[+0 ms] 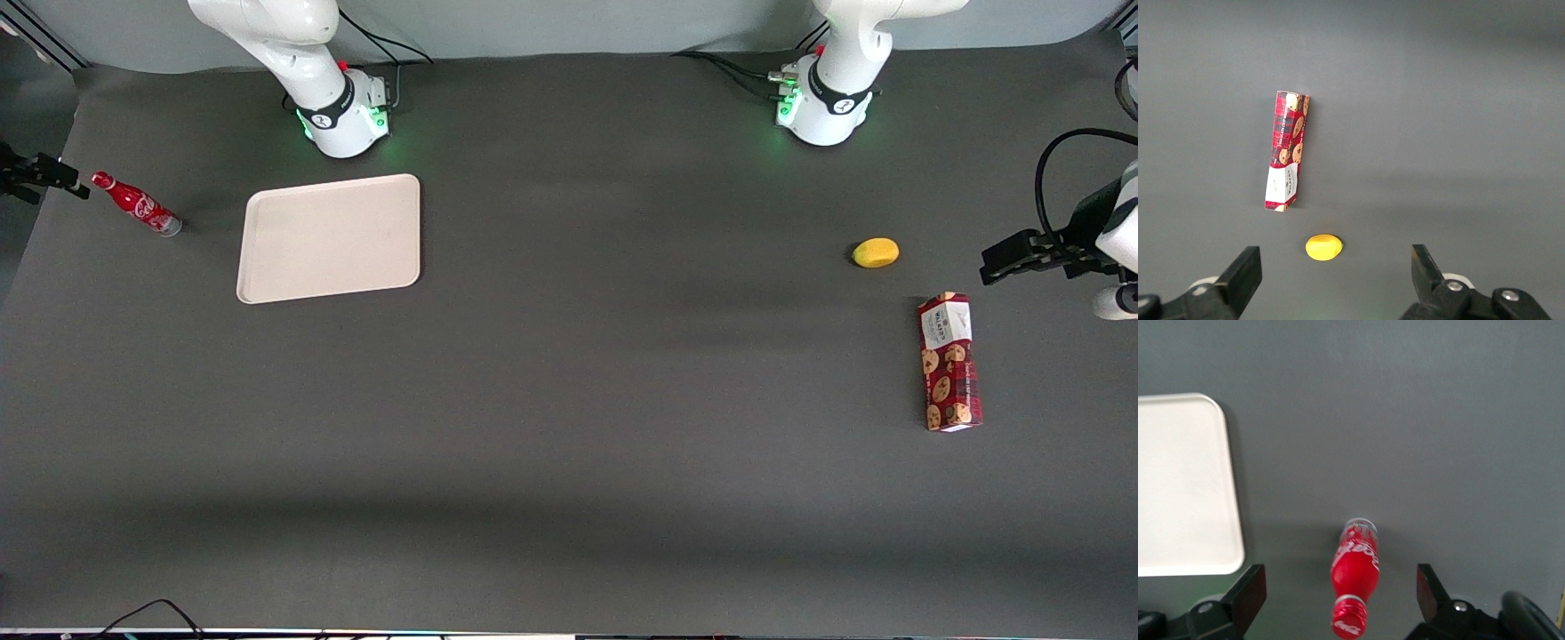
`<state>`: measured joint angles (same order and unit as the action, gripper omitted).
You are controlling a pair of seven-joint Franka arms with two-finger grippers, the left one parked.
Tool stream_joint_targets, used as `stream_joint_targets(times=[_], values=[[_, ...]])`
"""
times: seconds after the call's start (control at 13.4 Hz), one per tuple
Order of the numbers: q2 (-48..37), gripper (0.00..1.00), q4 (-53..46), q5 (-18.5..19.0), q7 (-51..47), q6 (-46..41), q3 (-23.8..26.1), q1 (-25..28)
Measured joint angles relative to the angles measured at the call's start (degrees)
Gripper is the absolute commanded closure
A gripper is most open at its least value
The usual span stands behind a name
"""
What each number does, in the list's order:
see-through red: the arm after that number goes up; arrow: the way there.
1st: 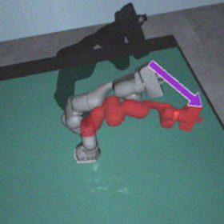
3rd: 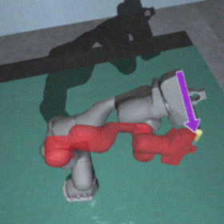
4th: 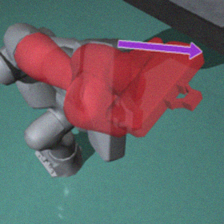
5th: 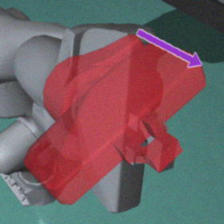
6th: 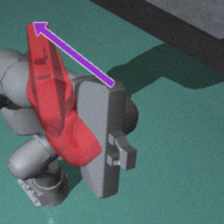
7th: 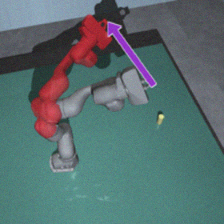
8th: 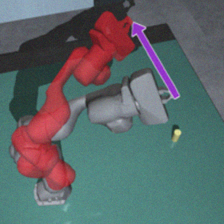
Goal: Place coke bottle on tray
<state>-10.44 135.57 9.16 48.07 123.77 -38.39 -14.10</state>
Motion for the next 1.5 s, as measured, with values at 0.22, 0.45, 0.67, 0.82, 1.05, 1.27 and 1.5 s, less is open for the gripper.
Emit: stream_joint_targets(times=[0.22, 0.45, 0.67, 0.82, 1.05, 1.27, 1.5], values=[[-0.6, 0.0, 6.3, 2.4, 0.4, 7.0, -4.2, 0.0], [-0.8, 0.0, 9.8, 2.6, 0.8, 11.2, -6.0, 0.0], [-0.8, 0.03, 10.7, 3.3, 2.2, 12.3, -7.9, 0.0], [-0.8, 0.29, 10.7, 3.4, 2.6, 12.3, -8.5, 0.0], [-0.8, 0.67, 10.7, 3.4, 2.6, 12.3, -8.5, 0.0], [-0.8, 0.83, 10.7, 3.4, 2.6, 12.3, -8.5, 0.1], [-0.9, 1.0, 10.7, 3.5, 2.6, 12.4, -8.4, 0.2]])
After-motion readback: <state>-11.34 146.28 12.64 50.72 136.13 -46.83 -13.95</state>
